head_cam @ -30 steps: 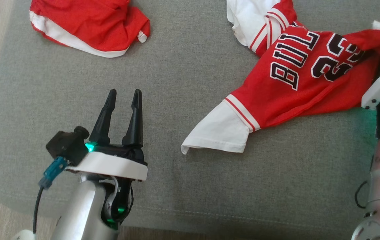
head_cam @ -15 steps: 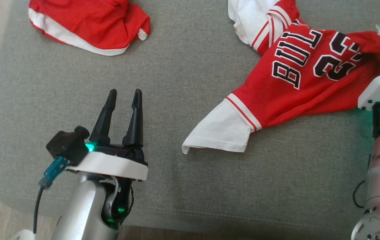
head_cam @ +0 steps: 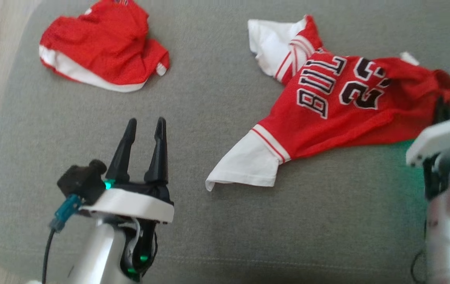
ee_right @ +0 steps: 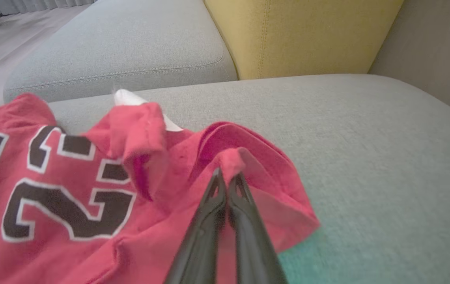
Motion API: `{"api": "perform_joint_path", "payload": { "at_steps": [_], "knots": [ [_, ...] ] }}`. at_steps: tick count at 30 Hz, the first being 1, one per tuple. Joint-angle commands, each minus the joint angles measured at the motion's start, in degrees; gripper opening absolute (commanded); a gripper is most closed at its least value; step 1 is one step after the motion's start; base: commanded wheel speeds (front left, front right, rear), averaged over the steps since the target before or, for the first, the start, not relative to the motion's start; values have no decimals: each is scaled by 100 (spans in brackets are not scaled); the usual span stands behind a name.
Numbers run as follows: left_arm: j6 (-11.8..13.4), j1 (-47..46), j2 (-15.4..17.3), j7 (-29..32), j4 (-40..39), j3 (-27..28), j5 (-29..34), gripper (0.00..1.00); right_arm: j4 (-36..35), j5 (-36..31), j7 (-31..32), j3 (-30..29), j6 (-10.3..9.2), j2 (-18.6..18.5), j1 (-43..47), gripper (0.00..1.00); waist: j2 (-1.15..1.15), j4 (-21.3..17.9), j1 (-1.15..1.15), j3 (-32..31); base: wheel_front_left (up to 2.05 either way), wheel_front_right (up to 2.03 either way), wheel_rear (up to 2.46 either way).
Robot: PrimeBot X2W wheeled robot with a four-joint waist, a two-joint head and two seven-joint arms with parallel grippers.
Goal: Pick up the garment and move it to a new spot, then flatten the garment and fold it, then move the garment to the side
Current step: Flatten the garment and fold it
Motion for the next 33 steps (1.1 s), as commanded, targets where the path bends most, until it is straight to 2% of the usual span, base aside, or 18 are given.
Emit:
{"api": "perform_joint_path", "payload": {
  "at_steps": [1,10,15,18,19,22,29,31,33],
  "knots": [
    [39,-3,26,-31,-166,200,0,100,-303,119,36,267,43,-10,155,0,0,-182,0,-273,0,0,0],
    [174,320,26,-31,-165,181,-55,100,-1634,1110,485,390,43,-10,1690,0,0,-392,0,-923,0,0,0],
    [220,441,26,-31,-246,136,-63,100,-2486,1506,750,21,43,-10,2561,0,0,-422,0,-990,0,0,0],
    [214,478,26,-31,-264,136,-40,100,-2712,1467,738,-315,43,-10,2850,0,0,-440,0,-986,0,0,0],
    [208,482,26,-31,-267,138,-32,100,-2712,1415,705,-363,43,-10,2895,100,0,-442,0,-978,0,0,0],
    [187,486,26,-31,-246,135,-10,100,-2651,1469,487,-264,43,-10,2891,100,0,-438,0,-987,0,0,0],
    [167,526,26,-31,-193,56,-7,100,-2895,1984,-456,856,43,-10,2862,100,0,-387,0,-1096,0,0,0],
    [168,533,26,-31,-191,40,-12,100,-2943,2070,-533,1044,43,-10,2899,100,0,-376,0,-1108,0,0,0],
    [169,549,26,-31,-182,6,-18,100,-3007,2229,-608,1478,43,-10,3005,100,0,-356,0,-1122,0,0,0]
  ]
}}
